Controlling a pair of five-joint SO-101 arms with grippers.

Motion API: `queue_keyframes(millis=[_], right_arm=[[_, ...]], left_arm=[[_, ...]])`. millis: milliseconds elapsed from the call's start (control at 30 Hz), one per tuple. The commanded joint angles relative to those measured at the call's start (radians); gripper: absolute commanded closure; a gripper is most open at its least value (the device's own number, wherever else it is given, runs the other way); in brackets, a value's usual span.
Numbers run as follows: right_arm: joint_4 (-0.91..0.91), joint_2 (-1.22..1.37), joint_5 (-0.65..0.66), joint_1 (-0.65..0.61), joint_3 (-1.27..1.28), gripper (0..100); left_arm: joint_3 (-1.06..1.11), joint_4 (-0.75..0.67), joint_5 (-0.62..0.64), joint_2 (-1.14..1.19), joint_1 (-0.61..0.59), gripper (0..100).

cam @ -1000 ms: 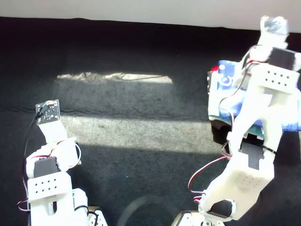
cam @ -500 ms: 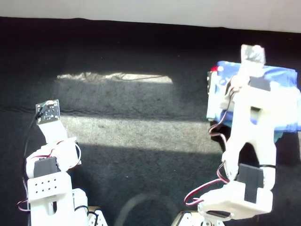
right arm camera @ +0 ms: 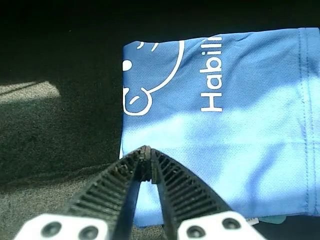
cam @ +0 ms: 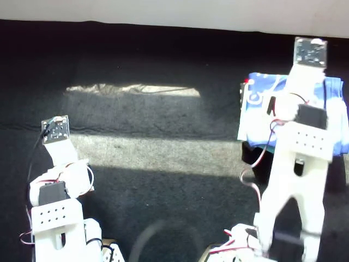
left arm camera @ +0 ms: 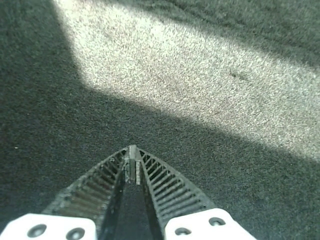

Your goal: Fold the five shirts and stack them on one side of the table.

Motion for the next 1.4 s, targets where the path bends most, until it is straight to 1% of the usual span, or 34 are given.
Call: queue_keyframes(millis=[0, 167, 367, 467, 567, 700, 833, 867, 933, 1000, 1100, 1133, 1233, 1367], right_arm=[[0.085, -0.154, 0.012, -0.031, -0.019, 99.2], [0.125, -0.291, 0.011, -0.127, 0.140, 99.2], [0.130, -0.473, 0.006, -0.163, 0.406, 99.2], [0.073, -0.572, 0.005, -0.166, 0.549, 99.2], [-0.018, -0.668, 0.005, -0.166, 0.682, 99.2], [-0.102, -0.806, 0.005, -0.168, 0.854, 99.2], [-0.140, -0.949, 0.009, -0.168, 1.015, 99.2], [-0.143, -0.986, 0.011, -0.168, 1.047, 99.2], [-0.143, -1.061, 0.011, -0.168, 1.101, 99.2], [-0.143, -1.138, 0.011, -0.168, 1.150, 99.2], [-0.143, -1.245, 0.012, -0.168, 1.241, 99.2], [-0.143, -1.282, 0.012, -0.168, 1.277, 99.2], [-0.143, -1.388, 0.012, -0.168, 1.391, 99.2], [-0.165, -1.405, 0.012, -0.168, 1.497, 99.2]], left_arm=[[-0.125, 0.114, -0.005, -0.013, -0.005, 99], [-0.176, 0.236, -0.005, -0.013, -0.004, 99], [-0.239, 0.377, 0.002, -0.015, -0.010, 99], [-0.283, 0.402, 0.014, -0.015, -0.008, 99], [-0.321, 0.400, 0.068, -0.015, -0.001, 99], [-0.334, 0.408, 0.068, -0.050, 0.064, 99], [-0.341, 0.457, 0.064, -0.208, 0.148, 99], [-0.335, 0.465, 0.052, -0.263, 0.165, 99], [-0.311, 0.491, -0.012, -0.380, 0.193, 99], [-0.257, 0.511, -0.072, -0.498, 0.197, 99], [-0.157, 0.509, -0.086, -0.661, 0.197, 99], [-0.134, 0.505, -0.086, -0.688, 0.197, 99], [-0.079, 0.493, -0.086, -0.659, 0.196, 99], [0.036, 0.379, -0.084, -0.653, 0.196, 99]])
